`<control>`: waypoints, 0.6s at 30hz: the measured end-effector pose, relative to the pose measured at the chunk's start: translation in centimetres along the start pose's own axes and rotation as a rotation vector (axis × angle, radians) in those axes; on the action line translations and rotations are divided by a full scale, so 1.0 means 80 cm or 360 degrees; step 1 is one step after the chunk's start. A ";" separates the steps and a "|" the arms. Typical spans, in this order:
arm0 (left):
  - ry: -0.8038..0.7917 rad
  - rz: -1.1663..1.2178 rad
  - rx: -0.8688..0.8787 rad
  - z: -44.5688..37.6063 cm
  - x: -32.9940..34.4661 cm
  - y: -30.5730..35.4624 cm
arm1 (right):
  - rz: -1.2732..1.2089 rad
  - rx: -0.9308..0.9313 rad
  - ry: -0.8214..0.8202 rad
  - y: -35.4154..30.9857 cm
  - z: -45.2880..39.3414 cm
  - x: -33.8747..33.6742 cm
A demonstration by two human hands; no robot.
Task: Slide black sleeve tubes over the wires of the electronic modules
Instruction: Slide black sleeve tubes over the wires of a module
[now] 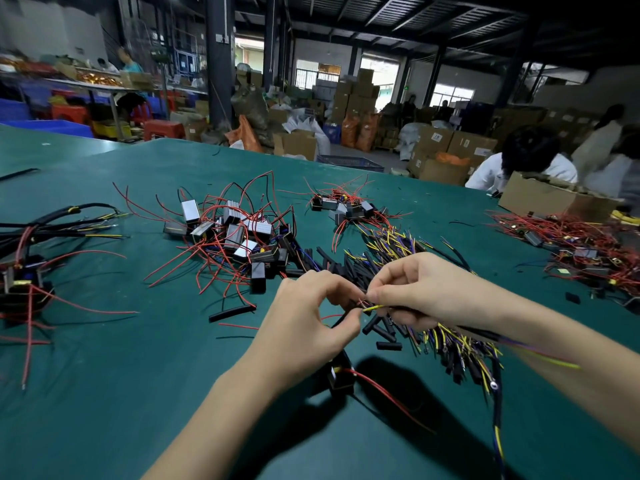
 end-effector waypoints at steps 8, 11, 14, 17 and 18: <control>-0.0127 0.0253 -0.0240 -0.004 0.007 -0.016 | 0.0328 -0.0344 0.0068 -0.028 0.007 -0.003; -0.0292 0.0462 -0.0479 -0.007 0.016 -0.035 | 0.1215 -0.0992 0.0082 -0.074 0.025 0.015; -0.0464 0.0734 -0.0731 -0.003 0.027 -0.050 | 0.2075 -0.1412 -0.0101 -0.080 0.043 0.051; -0.0533 0.0856 -0.0861 0.004 0.037 -0.056 | 0.2021 -0.1384 -0.0056 -0.077 0.043 0.047; -0.0484 0.0841 -0.0859 0.004 0.034 -0.056 | 0.1665 -0.1216 0.0018 -0.075 0.038 0.036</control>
Point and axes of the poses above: each hand's wrist, its own z-axis away from the middle knuckle, its own x-axis out of the palm, y = z × x, the point moved 10 cm from there along -z, towards the middle knuckle, and after that the axes turned 11 degrees about -x, right-handed, at the moved point
